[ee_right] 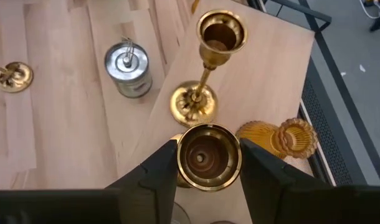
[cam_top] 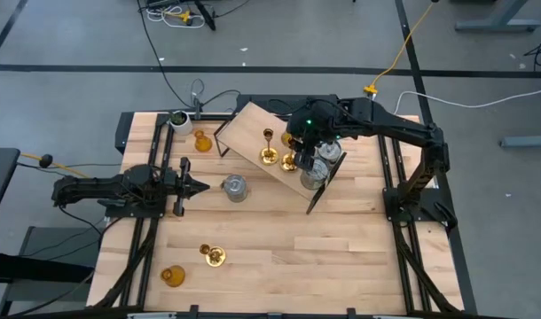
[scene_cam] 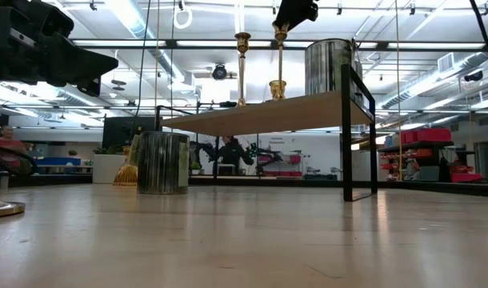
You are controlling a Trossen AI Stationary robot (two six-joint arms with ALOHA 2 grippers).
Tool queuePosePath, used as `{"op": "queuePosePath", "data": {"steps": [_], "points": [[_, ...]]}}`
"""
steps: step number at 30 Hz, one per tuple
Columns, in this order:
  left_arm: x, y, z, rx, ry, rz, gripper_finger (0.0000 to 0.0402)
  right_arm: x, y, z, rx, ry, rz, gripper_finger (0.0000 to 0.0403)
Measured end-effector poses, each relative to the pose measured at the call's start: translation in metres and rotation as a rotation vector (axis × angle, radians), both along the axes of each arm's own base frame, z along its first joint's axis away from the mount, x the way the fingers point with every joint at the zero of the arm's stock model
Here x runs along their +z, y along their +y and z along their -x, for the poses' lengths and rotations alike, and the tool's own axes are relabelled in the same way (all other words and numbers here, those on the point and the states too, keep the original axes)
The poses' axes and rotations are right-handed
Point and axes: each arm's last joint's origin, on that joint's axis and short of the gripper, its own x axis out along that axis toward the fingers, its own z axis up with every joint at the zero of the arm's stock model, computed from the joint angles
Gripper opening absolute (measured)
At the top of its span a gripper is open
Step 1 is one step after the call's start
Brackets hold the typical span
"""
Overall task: Pick & Place candle stick holders
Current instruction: Put the top gold candle holder on the shelf
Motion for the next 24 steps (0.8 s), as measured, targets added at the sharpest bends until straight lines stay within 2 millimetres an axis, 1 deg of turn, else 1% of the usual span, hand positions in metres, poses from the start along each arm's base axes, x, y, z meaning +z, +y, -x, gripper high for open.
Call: {"op": "queuePosePath", "data": {"steps": [16, 24], "points": [[0.0001, 0.0000, 0.0000, 0.000, 0.000, 0.000, 0.0012, -0.0024, 0.0003, -0.0031, 0.015, -0.001, -0.020, 0.0149], [0.0001, 0.0000, 0.0000, 0.000, 0.000, 0.000, 0.0012, -0.0072, -0.0005, -0.0077, 0.017, 0.014, -0.020, 0.0149]]}}
